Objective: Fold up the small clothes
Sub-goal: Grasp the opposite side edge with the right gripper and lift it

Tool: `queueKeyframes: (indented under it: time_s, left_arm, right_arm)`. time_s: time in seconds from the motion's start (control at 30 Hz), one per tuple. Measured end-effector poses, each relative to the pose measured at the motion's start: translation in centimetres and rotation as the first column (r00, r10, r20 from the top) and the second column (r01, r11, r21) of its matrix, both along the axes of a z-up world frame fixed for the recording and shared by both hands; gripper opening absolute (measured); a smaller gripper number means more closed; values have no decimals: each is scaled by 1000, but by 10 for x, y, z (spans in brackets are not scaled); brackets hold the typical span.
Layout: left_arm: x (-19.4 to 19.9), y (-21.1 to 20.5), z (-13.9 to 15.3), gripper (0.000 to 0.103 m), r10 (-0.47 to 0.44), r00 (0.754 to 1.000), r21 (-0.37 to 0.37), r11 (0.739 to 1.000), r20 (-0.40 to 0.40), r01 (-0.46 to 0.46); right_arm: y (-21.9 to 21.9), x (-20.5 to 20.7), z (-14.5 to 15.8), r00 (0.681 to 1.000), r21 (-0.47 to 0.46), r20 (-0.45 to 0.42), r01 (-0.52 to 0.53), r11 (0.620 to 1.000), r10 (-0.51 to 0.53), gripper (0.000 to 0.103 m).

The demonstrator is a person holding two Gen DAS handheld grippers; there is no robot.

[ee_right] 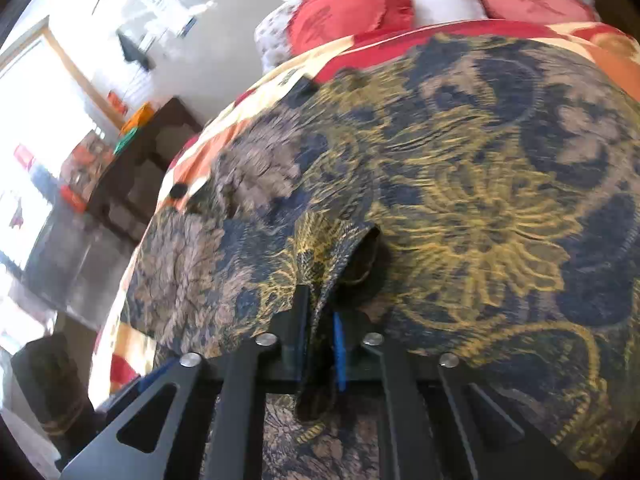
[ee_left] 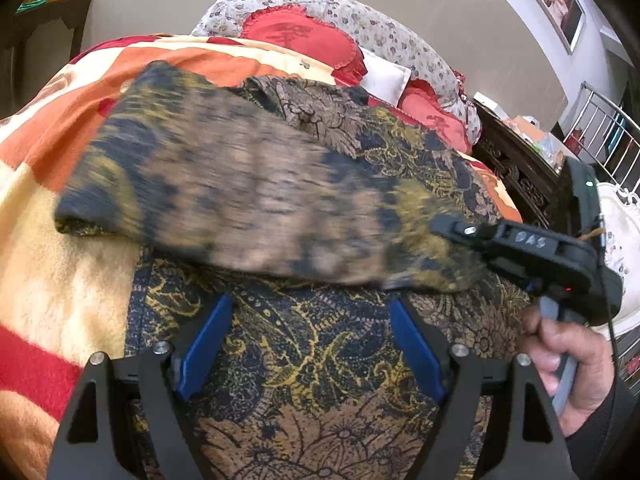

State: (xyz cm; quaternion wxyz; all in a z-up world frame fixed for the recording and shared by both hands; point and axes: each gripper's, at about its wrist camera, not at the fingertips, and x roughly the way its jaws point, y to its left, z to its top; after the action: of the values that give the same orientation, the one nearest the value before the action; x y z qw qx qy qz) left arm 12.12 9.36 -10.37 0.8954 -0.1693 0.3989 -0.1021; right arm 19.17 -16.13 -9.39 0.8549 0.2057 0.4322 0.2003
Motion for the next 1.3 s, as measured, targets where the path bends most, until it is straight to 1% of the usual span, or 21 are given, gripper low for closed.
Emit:
queueKeyframes:
  time_s: [0.1, 0.2, 0.33, 0.43, 0.5, 0.57, 0.6, 0.67, 0.7, 0.8, 0.83, 0.87, 0.93, 0.97, 1.0, 1.03, 1.07, 1.13, 1.17, 1.2, 1.3]
  left_arm:
    - [0, 0, 0, 85, -2, 1000, 8, 1000, -2, 2]
    - [1, -1, -1, 85, -3, 1000, 19, 1000, -3, 3]
    - [0, -3, 0, 85, -3, 1000, 27, 1000, -4, 3]
    - [0, -4, 0, 85, -3, 1000, 28, 1000, -5, 3]
    - [-1, -3, 0, 85, -4, 1000, 24, 1000, -6, 4]
    - [-1, -2, 1, 85, -4, 1000, 22, 1000, -6, 5]
    - [-2, -1, 3, 84, 2, 1000, 24, 1000, -8, -2]
    - [-4, 2, 11, 84, 28, 1000, 48, 998, -1, -28]
    - [-5, 6, 23, 84, 45, 998, 54, 997, 38, -47]
    - [11, 15, 55, 86, 82, 988, 34, 996, 134, -87]
    - [22, 15, 60, 86, 82, 986, 37, 995, 143, -88]
    - [36, 14, 64, 86, 74, 987, 51, 995, 145, -82]
    - [75, 6, 61, 80, 64, 992, 115, 990, 109, -77]
    - [92, 2, 56, 67, 64, 994, 141, 987, 85, -76]
    - [112, 1, 47, 41, 71, 997, 168, 983, 43, -77]
    - [127, 1, 40, 28, 90, 996, 198, 976, 5, -89]
    - [137, -1, 33, 18, 98, 995, 217, 972, -16, -93]
    - [156, 3, 15, 18, 108, 992, 262, 961, -62, -88]
    - [162, 6, 8, 16, 100, 992, 258, 963, -74, -77]
    - [165, 9, 7, 12, 98, 994, 253, 964, -43, -84]
    - [169, 15, 6, 11, 99, 994, 232, 969, -49, -85]
  right_arm:
    - [-26, -6, 14, 995, -30, 28, 100, 995, -99, 19]
    - [-64, -11, 31, 979, -115, 68, 198, 973, -191, 18]
    - [-116, -20, 40, 963, -195, 67, 270, 943, -262, 18]
    - [-133, -15, 31, 967, -224, 24, 252, 941, -253, 18]
    - [-137, -17, 20, 968, -273, -3, 240, 932, -250, 19]
    - [-142, -15, 11, 969, -268, -42, 224, 937, -244, 20]
    - [-144, -16, 12, 969, -267, -35, 228, 936, -246, 23]
    - [-150, -21, 21, 961, -278, -16, 260, 925, -275, 27]
    - [-152, -24, 29, 955, -288, 8, 286, 914, -296, 28]
    - [-149, -38, 60, 932, -331, 145, 362, 872, -332, 31]
    - [-143, -41, 68, 928, -342, 192, 368, 865, -319, 33]
    - [-135, -42, 73, 931, -347, 222, 352, 870, -289, 33]
    - [-115, -31, 72, 947, -380, 235, 298, 875, -220, 33]
    - [-105, -25, 67, 956, -401, 222, 268, 876, -190, 33]
    - [-96, -18, 59, 967, -401, 199, 230, 886, -161, 33]
    - [-89, -11, 50, 972, -403, 181, 212, 890, -150, 33]
    - [-87, -8, 42, 974, -414, 165, 212, 885, -156, 33]
    - [-86, 4, 15, 977, -444, 115, 214, 870, -181, 33]
    - [-90, 4, 2, 975, -422, 110, 220, 879, -191, 33]
    - [-94, 2, -2, 973, -401, 118, 228, 887, -197, 34]
    - [-98, 2, -3, 974, -380, 116, 225, 897, -195, 35]
